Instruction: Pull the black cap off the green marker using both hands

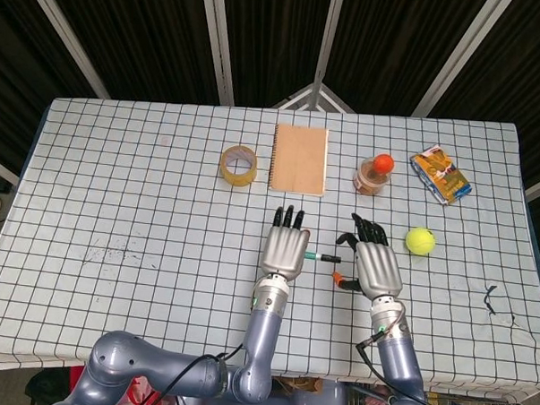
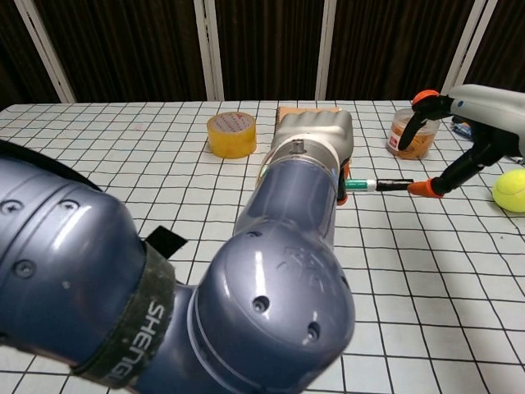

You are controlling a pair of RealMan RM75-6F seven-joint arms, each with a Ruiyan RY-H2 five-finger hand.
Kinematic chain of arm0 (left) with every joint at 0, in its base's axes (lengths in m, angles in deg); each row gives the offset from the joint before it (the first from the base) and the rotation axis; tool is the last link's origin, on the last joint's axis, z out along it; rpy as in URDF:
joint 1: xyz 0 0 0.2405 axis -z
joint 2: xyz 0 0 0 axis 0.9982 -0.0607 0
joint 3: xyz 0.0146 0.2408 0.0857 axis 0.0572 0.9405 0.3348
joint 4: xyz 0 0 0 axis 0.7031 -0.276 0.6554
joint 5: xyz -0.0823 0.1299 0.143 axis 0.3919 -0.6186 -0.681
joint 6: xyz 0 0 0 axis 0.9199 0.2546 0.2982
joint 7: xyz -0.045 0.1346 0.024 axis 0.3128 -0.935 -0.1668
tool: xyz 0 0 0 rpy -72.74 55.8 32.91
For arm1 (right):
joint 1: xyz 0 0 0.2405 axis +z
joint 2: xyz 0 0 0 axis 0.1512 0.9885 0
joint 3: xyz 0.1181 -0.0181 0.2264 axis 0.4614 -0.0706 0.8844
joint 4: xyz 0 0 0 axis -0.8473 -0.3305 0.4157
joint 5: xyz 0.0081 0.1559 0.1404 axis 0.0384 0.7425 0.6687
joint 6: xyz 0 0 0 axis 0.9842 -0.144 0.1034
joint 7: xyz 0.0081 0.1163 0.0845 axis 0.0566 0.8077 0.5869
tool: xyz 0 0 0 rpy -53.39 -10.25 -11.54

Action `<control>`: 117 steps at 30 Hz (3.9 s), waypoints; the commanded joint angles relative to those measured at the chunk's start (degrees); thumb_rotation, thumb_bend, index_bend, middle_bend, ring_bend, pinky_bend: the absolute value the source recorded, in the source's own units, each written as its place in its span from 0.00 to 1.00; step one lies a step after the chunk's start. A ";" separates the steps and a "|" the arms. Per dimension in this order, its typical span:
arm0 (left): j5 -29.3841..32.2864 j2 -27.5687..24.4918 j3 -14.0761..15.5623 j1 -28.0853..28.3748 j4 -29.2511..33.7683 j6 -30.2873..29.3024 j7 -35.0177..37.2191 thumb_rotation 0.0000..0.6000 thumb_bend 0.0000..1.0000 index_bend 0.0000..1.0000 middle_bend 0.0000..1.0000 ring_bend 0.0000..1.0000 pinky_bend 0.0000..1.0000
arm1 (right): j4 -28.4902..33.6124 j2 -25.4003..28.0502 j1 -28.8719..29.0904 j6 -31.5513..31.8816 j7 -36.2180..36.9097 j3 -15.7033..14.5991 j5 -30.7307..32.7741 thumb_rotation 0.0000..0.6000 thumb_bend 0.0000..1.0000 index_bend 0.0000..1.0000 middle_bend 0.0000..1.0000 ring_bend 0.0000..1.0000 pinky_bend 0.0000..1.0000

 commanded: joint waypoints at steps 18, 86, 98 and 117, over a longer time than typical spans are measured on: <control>-0.42 0.00 1.12 0.93 -0.68 -1.49 2.78 1.00 0.50 0.59 0.11 0.00 0.00 | -2.53 -3.22 2.84 2.78 -2.00 -0.26 3.26 1.00 0.34 0.46 0.02 0.00 0.00; -7.79 -17.26 8.98 -17.23 23.88 -8.73 -1.60 1.00 0.50 0.61 0.12 0.00 0.00 | -13.04 -2.46 2.68 -2.29 5.46 -3.33 5.13 1.00 0.40 0.71 0.05 0.05 0.00; -9.03 -31.59 16.62 -26.90 34.42 -6.52 2.33 1.00 0.50 0.60 0.12 0.00 0.00 | -24.64 -6.59 3.17 -8.08 10.04 -3.42 5.82 1.00 0.40 0.71 0.05 0.05 0.00; -11.60 -26.96 19.23 -27.27 19.85 7.80 14.66 1.00 0.43 0.07 0.01 0.00 0.00 | -23.04 -6.43 4.73 -5.69 1.73 -0.63 14.44 1.00 0.35 0.14 0.04 0.00 0.00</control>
